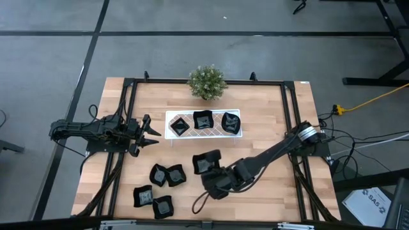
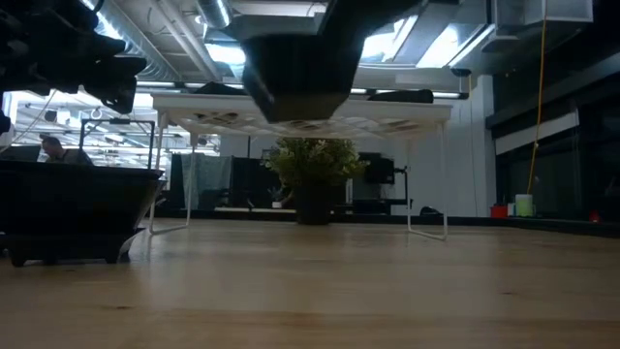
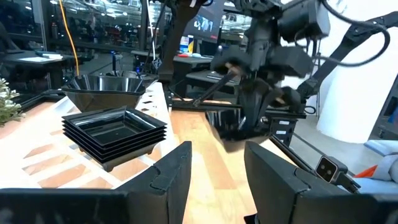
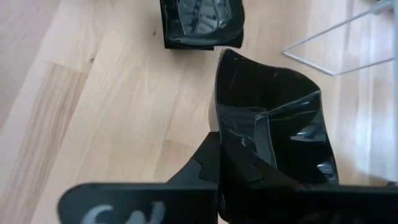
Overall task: Pick & Place Mini shaped plates
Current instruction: Stack the black distorted square plate on top of the black distorted square plate on the shelf
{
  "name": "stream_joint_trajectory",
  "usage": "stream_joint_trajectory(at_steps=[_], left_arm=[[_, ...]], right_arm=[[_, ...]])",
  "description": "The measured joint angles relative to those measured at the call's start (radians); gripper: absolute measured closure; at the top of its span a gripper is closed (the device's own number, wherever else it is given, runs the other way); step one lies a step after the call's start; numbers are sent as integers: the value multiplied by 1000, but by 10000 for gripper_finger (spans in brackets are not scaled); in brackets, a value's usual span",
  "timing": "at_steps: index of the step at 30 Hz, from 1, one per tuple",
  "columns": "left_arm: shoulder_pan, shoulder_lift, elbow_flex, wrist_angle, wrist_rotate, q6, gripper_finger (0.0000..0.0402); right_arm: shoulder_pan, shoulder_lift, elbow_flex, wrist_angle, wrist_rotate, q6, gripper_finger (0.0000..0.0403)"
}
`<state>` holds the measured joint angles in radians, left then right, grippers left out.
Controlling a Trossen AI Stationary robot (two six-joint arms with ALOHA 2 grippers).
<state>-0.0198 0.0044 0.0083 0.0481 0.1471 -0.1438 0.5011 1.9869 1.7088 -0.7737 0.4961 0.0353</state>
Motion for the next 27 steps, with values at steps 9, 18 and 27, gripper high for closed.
stream_joint_trajectory(at_steps=[9, 18, 27], left_arm=[[0, 0, 0, 0, 0, 0, 258], [0, 0, 0, 0, 0, 0, 258], [0, 0, 0, 0, 0, 0, 258]], right_arm=[[-1, -99, 0, -17, 8, -132, 403], [-61, -205, 0, -10, 64, -248, 403], [-177, -214, 0, 4, 61, -448, 403]])
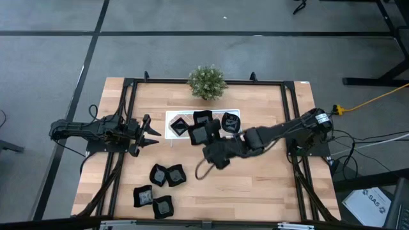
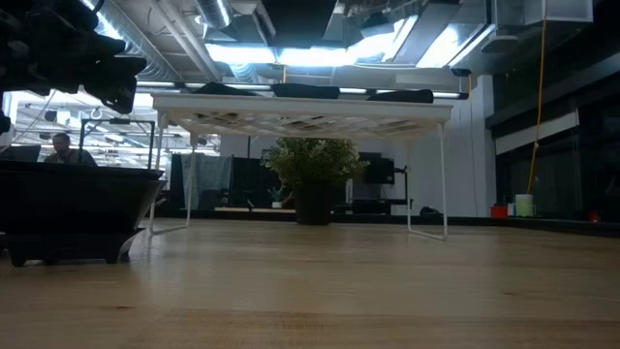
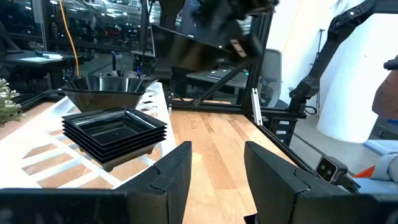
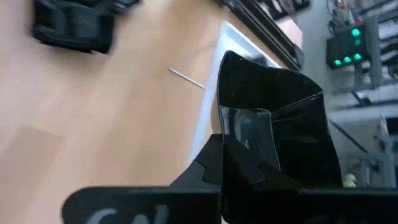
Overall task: Pick & Place Mini shaped plates
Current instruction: Stack the black distorted square plate on top of the black distorted square plate on the shelf
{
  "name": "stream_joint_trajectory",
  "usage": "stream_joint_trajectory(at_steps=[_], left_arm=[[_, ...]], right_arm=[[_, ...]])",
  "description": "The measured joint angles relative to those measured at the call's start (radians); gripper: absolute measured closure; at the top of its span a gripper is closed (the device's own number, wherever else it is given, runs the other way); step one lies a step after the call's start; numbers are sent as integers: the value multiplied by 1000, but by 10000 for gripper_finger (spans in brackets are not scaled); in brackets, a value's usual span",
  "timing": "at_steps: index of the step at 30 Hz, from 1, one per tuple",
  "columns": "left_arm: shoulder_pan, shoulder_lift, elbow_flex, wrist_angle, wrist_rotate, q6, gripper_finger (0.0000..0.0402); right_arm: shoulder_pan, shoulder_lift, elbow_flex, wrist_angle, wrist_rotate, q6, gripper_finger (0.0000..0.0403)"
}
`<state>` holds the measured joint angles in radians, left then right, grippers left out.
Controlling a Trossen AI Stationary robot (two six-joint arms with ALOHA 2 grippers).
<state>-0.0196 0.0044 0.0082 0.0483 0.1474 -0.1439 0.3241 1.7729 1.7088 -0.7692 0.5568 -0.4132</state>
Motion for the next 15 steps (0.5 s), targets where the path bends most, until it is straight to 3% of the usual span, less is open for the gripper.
stream_joint_trajectory(at_steps=[9, 15], left_arm=[[0, 0, 0, 0, 0, 0, 258], [0, 0, 0, 0, 0, 0, 258]], right_arm=[[-141, 0, 0, -26, -6, 127, 403], [-181, 0, 0, -30, -82, 156, 403]])
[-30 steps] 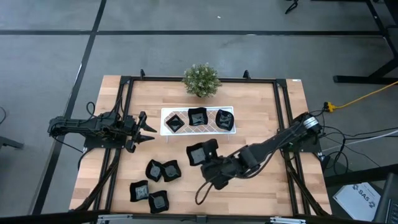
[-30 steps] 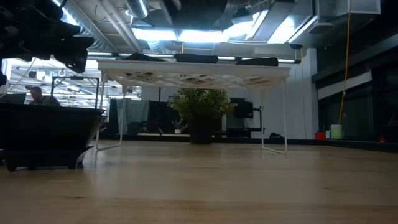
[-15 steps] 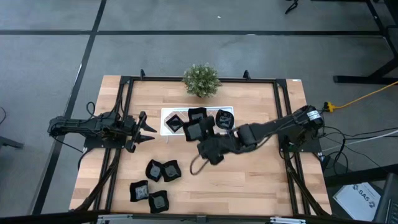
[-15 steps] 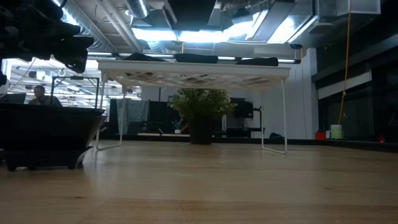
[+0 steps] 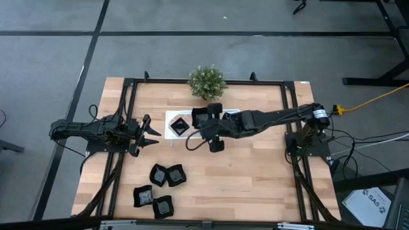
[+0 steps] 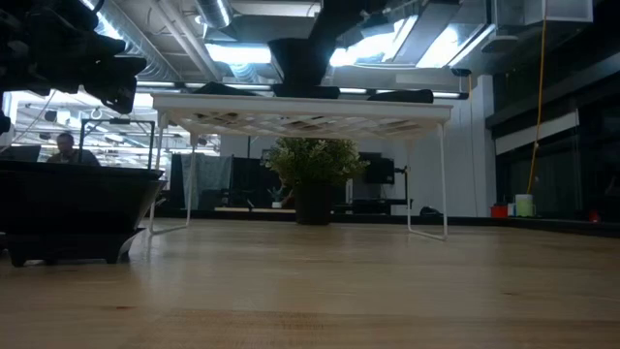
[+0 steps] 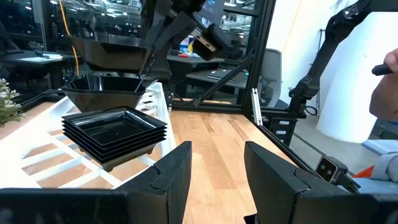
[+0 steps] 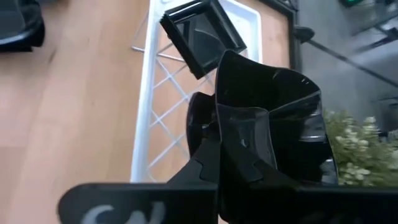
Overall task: Pick & Place Mini shaped plates
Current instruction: Stack the black distorted square plate on top of the black distorted square plate on the shelf
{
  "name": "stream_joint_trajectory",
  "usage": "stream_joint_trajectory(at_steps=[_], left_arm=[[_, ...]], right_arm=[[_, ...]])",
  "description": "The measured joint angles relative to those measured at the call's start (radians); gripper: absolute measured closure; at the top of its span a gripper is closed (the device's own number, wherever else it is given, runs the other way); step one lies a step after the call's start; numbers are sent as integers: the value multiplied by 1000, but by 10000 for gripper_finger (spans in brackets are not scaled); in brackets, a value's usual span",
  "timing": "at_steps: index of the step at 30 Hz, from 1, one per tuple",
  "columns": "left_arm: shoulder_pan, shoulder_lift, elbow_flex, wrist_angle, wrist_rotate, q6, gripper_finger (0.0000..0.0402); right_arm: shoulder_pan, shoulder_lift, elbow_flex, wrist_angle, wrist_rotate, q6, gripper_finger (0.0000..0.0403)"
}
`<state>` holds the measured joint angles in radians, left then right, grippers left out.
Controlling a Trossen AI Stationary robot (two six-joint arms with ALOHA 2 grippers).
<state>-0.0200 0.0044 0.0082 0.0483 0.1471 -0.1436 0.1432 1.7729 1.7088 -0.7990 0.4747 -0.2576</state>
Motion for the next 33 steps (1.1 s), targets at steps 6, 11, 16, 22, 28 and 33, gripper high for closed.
stream_joint_trajectory(at_steps=[6, 11, 16, 22, 28, 33], left_arm=[[0, 0, 0, 0, 0, 0, 258], [0, 0, 0, 0, 0, 0, 258], [0, 0, 0, 0, 0, 0, 258], [0, 0, 0, 0, 0, 0, 258], [0, 0, 0, 0, 0, 0, 258], [0, 0, 0, 0, 0, 0, 258]], right_arm=[[-20, 0, 0, 0, -33, 59, 401], [-36, 0, 0, 0, -56, 83, 401], [-50, 4, -4, 11, -115, 100, 401], [-50, 17, -53, 26, -91, 93, 401], [-50, 17, -59, 40, -67, 94, 394], [-50, 17, -59, 45, -66, 101, 362]])
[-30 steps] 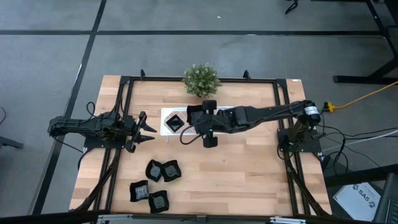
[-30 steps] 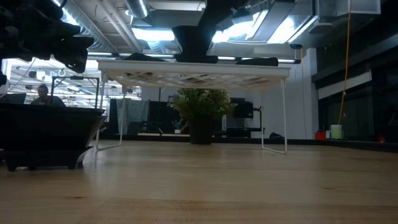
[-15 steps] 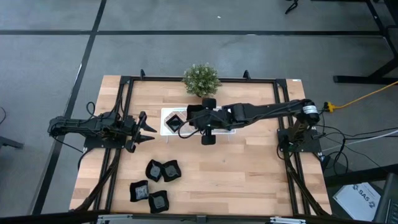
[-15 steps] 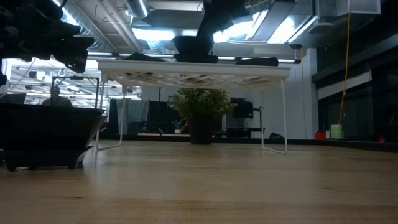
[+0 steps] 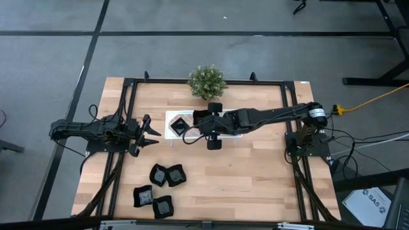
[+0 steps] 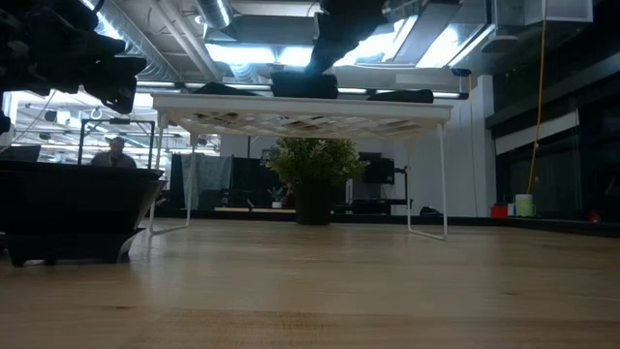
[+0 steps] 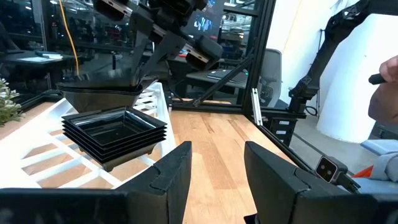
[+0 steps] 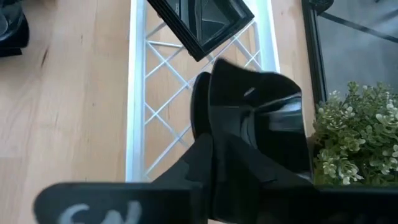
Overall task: Pick & Place Mini shaped plates
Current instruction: Stack the black distorted square plate on top of the black distorted square plate on the shelf, then stack the black leaf-shaped plate on top of the black leaf-shaped plate on the shelf
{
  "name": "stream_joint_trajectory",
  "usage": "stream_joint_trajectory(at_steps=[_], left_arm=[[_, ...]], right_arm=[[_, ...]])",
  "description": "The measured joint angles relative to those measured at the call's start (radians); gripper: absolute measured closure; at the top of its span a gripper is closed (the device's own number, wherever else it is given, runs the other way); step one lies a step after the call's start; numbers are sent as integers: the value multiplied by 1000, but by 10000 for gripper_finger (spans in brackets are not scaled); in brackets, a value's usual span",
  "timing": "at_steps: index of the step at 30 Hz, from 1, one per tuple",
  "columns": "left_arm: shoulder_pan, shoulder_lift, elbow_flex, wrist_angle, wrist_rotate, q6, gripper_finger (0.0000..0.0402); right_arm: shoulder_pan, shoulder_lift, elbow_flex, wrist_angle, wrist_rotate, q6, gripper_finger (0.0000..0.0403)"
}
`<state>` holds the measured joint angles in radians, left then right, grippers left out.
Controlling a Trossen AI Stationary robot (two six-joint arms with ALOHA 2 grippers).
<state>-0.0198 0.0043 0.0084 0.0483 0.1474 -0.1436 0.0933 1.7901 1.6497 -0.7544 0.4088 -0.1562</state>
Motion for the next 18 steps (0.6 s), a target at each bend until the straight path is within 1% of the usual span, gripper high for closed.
stream_joint_trajectory(at_steps=[10, 14, 18], left_arm=[[0, 0, 0, 0, 0, 0, 258], [0, 0, 0, 0, 0, 0, 258], [0, 0, 0, 0, 0, 0, 258]], right_arm=[[0, 0, 0, 0, 0, -1, 286], [12, 0, 19, -18, 0, -1, 271], [38, 0, 48, -42, -1, -2, 269]])
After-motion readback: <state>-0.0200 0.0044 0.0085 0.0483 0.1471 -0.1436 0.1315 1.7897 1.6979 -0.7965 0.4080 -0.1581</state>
